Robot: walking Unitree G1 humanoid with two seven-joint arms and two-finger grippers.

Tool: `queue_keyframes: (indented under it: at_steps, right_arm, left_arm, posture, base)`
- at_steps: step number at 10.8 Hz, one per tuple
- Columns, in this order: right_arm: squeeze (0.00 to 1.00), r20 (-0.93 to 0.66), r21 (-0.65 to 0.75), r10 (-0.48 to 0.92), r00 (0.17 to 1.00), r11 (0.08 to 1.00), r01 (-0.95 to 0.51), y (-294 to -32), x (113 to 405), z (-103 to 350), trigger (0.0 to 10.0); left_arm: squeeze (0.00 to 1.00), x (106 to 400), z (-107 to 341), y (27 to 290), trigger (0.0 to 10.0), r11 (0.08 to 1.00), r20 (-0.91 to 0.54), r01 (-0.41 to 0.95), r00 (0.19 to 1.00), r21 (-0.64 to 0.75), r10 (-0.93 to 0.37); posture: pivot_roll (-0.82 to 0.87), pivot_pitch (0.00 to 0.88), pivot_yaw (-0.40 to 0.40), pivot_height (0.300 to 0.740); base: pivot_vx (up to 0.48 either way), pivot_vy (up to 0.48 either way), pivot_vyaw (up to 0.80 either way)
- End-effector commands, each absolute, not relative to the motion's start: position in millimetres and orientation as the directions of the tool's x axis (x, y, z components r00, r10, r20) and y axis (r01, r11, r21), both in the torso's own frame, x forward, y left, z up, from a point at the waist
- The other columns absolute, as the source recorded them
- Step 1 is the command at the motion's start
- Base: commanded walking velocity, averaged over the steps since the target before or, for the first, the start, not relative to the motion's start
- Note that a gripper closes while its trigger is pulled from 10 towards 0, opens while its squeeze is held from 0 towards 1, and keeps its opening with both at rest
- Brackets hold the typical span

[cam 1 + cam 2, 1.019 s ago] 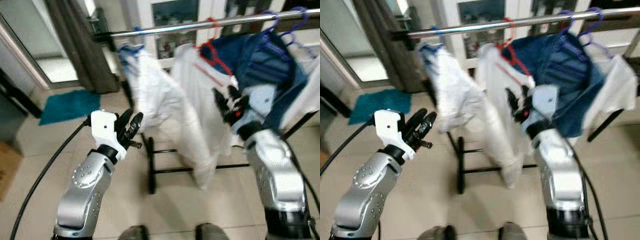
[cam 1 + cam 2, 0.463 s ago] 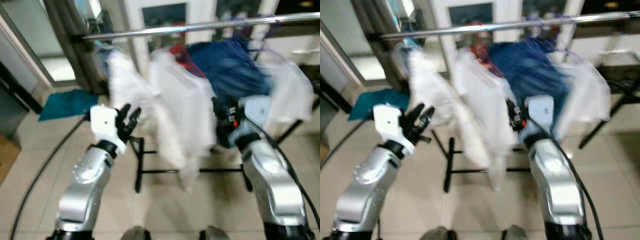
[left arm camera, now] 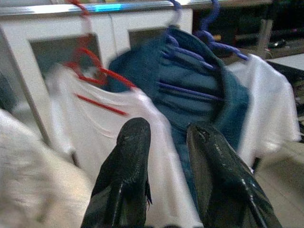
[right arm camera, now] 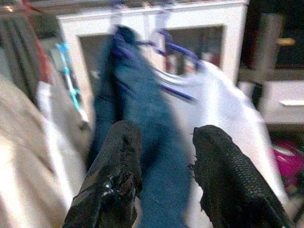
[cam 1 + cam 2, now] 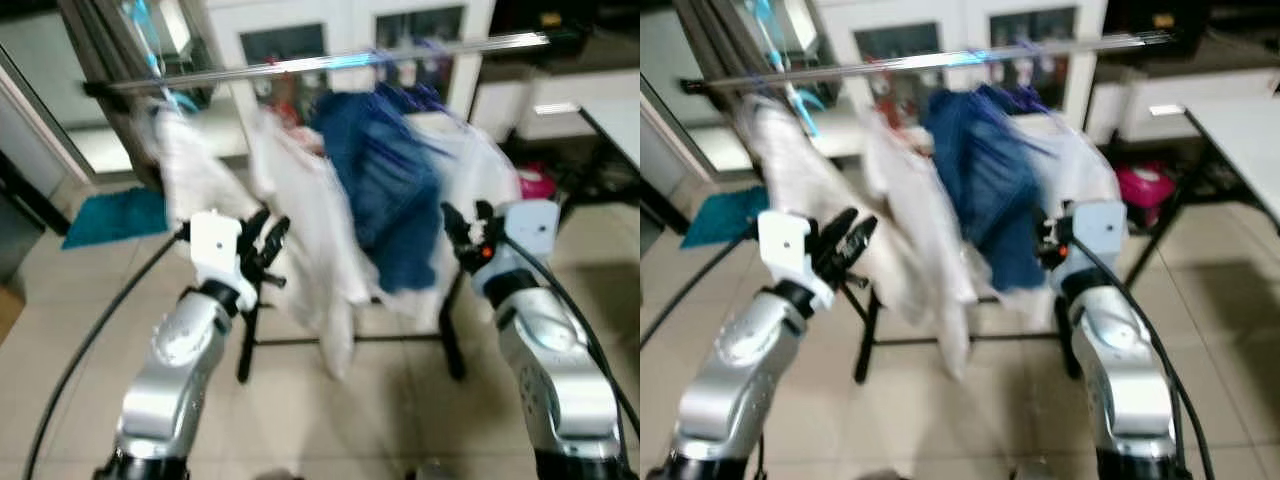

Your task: Hang hanger

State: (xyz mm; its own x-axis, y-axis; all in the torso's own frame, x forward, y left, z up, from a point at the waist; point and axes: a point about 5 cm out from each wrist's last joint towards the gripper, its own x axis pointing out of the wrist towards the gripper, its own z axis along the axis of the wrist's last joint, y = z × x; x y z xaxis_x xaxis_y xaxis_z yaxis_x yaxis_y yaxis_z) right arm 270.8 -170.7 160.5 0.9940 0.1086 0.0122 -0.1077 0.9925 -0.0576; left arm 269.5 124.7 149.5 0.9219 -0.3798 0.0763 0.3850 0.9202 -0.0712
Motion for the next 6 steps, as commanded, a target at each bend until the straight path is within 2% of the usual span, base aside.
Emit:
queue_keyframes:
  at_steps: [1,2,5,6]
  right_arm:
    - [0.00,0.046,-0.068,0.143,0.989,0.988,-0.140,-163,270,170,10.0]
    - [0.00,0.050,-0.087,0.129,0.990,0.988,-0.125,-167,267,168,10.0]
    - [0.00,0.038,0.010,0.116,0.993,0.993,-0.116,-166,264,165,10.0]
    - [0.00,0.035,-0.053,0.106,0.994,0.993,-0.104,-165,265,165,10.0]
  left_arm:
    - [0.00,269,152,131,10.0,0.925,0.078,0.372,0.927,-0.077,-0.367]
    - [0.00,267,149,125,10.0,0.922,0.070,0.382,0.923,-0.065,-0.378]
    - [0.00,271,155,121,10.0,0.905,0.096,0.426,0.901,-0.004,-0.424]
    - [0.00,272,157,123,10.0,0.909,0.102,0.416,0.905,-0.001,-0.414]
  posture:
    - [-0.12,0.042,0.170,0.740]
    - [-0.11,0.027,0.180,0.740]
    - [-0.12,0.009,0.172,0.740]
    - [-0.11,0.010,0.171,0.740]
  base:
    - [0.000,0.000,0.00]
    - [0.000,0.000,0.00]
    - [0.000,0.000,0.00]
    - [0.000,0.000,0.00]
